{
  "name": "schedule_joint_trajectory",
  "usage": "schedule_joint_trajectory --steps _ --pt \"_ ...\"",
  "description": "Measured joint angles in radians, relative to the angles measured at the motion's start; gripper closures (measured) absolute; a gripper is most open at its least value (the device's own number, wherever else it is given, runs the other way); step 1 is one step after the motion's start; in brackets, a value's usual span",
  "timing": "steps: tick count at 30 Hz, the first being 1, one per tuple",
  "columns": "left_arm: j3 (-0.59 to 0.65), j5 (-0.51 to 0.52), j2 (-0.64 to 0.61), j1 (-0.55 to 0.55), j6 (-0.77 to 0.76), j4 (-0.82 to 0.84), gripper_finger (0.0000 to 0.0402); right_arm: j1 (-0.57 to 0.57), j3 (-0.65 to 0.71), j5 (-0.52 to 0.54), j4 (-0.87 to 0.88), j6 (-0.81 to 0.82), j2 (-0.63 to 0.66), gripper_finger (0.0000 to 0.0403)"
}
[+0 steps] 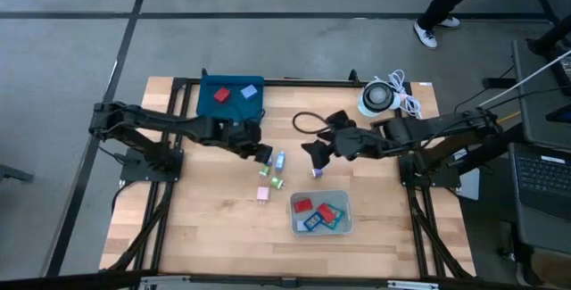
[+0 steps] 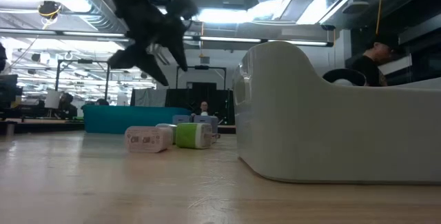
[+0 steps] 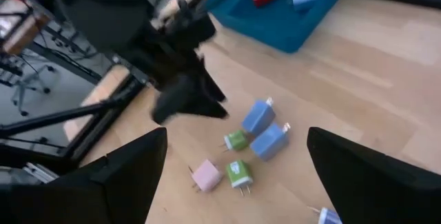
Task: Pick & Place Office items
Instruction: Put the left blue charger adapter into the blue bin
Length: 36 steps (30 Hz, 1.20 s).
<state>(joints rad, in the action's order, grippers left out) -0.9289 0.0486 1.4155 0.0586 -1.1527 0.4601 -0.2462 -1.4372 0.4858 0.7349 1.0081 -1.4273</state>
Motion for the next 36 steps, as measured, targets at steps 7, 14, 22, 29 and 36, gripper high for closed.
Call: schedule_joint_trajectory --steps 7,14,22,29,36 --pt "0.0 0.05 0.125 0.02 -0.058 -0.007 0.0188 -0.005 0.0 0.032 0.005 -0.07 0.072 0.0048" --pt "0.0 0.047 0.221 0.03 -0.117 -0.1 0.0188 -0.02 0.0 0.05 0.004 -0.115 0.12 0.0048" --pt "-0.001 0.054 0.248 0.041 -0.162 -0.118 0.0188 -0.026 0.0 0.049 0.006 -0.165 0.131 0.0048" --pt "-0.001 0.023 0.289 0.07 -0.167 -0.129 0.0218 -0.026 0.0 0.035 0.006 -0.198 0.132 0.0048" --pt "-0.004 0.02 0.287 0.089 -0.137 -0.136 0.0276 -0.026 0.0 0.023 0.007 -0.201 0.132 0.0048"
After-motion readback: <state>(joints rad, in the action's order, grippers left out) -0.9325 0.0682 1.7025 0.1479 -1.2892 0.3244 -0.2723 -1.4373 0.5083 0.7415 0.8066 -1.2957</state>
